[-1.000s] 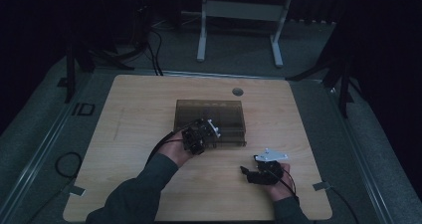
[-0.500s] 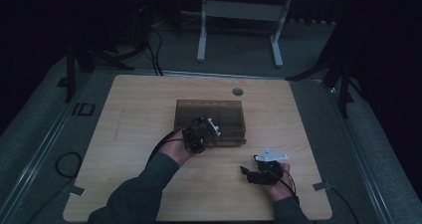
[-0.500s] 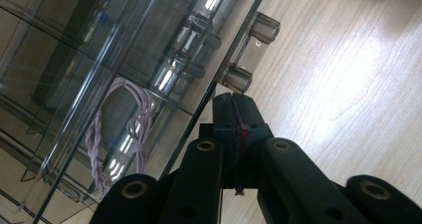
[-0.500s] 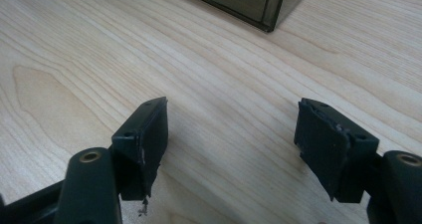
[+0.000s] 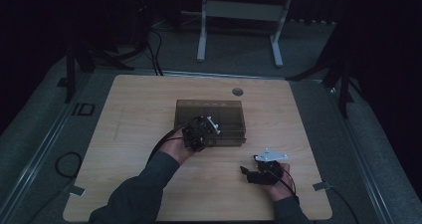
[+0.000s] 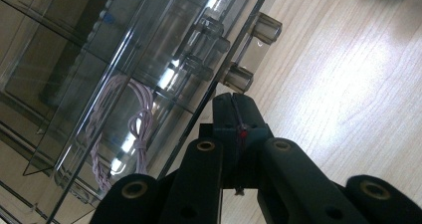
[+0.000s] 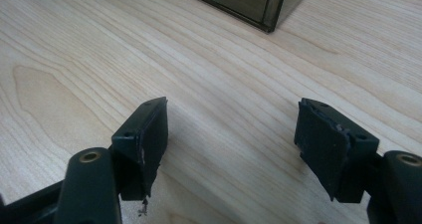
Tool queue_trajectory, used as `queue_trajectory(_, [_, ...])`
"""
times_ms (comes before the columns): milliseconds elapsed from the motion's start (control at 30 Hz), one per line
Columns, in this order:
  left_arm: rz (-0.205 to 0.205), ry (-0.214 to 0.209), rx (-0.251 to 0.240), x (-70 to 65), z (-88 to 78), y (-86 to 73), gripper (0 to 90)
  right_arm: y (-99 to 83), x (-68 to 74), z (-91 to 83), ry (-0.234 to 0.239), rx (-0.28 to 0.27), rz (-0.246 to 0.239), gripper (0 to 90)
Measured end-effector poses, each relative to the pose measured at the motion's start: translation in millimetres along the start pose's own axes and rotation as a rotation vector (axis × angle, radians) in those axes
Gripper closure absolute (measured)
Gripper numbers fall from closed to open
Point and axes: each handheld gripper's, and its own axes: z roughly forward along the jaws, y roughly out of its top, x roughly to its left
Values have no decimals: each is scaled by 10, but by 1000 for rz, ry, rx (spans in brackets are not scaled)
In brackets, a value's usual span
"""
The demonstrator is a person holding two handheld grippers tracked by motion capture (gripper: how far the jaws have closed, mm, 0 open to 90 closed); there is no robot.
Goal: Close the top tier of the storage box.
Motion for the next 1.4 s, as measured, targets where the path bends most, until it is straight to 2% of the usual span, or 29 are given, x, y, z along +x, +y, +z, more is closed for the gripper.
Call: queue_trajectory(1400, [-35, 27, -8, 71, 62, 36, 900, 5, -1, 6, 4, 1, -6, 292])
